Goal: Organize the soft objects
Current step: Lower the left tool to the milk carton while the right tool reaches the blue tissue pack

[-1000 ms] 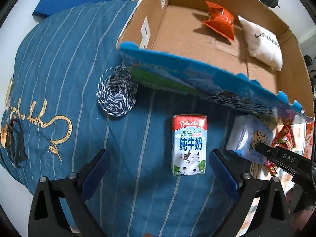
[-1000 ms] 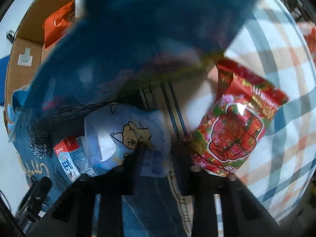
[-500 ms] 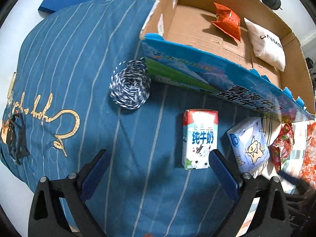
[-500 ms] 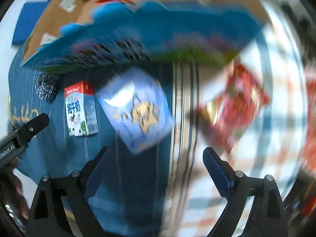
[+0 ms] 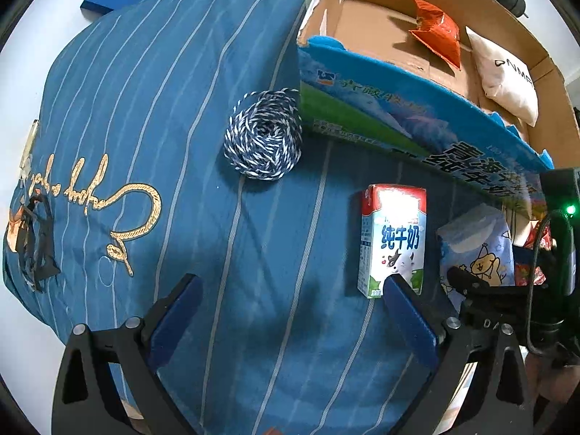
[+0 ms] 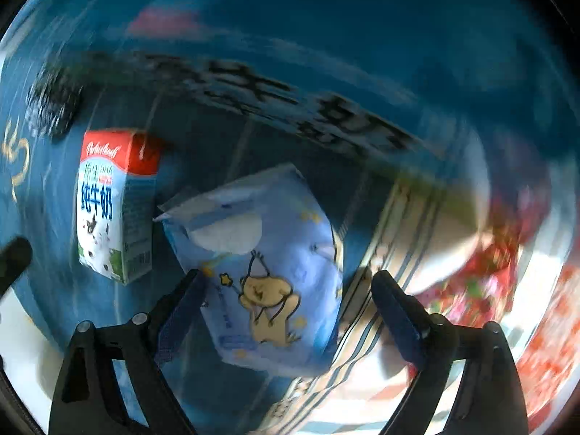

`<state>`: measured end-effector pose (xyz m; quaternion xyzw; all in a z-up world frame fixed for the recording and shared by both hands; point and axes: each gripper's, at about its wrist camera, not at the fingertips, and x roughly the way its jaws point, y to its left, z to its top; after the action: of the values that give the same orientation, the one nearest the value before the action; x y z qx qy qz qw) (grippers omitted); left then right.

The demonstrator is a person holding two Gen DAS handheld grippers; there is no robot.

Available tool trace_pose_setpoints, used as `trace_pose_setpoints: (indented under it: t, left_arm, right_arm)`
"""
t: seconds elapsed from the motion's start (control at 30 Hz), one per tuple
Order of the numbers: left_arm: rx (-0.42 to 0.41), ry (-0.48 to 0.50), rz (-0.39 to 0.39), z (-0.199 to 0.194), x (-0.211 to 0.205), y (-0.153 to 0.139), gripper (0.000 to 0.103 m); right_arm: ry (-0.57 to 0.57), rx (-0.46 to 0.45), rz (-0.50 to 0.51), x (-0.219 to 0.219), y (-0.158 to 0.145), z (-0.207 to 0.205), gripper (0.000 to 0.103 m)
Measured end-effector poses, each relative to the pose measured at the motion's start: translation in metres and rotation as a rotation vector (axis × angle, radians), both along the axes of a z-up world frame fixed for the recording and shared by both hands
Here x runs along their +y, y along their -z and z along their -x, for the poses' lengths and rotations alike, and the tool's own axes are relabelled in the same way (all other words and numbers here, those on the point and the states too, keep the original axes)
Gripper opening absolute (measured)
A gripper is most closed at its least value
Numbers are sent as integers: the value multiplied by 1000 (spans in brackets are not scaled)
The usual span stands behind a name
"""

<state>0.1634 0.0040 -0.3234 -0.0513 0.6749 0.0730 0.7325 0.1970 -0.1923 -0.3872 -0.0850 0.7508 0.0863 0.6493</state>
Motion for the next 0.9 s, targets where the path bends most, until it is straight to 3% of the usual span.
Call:
trace_pose_setpoints:
  t: [0.2, 0.3, 0.5, 0.57, 0.63, 0.73, 0.83, 0.9]
  left_arm:
    - [-4, 21, 10, -3, -10, 0, 102]
    - [8, 41, 16, -11, -21, 9, 102]
    - [66, 105, 23, -34, -47, 41, 102]
    - [63, 104, 79, -40, -50, 48, 98]
    - [83, 114, 91, -44, -52, 53, 78]
    - [89, 128, 149, -42, -53, 56, 65]
    - [89, 148, 157, -37, -53, 55, 51]
    - [88, 157, 155, -29, -52, 53, 48]
  right_arm:
    - [329, 65, -85, -63, -6, 15, 84]
    - [386, 61, -125, -82, -9, 29, 84]
    - [196, -100, -76, -81, -45, 31, 85]
    - [94, -125, -43, -69, -51, 26, 86]
    - [19, -135, -31, -51, -51, 21, 88]
    - [-78, -132, -43, -26, -49, 19, 98]
    - [-126, -112, -27, 1, -41, 12, 102]
    - [-151, -88, 1, 10, -30, 6, 103]
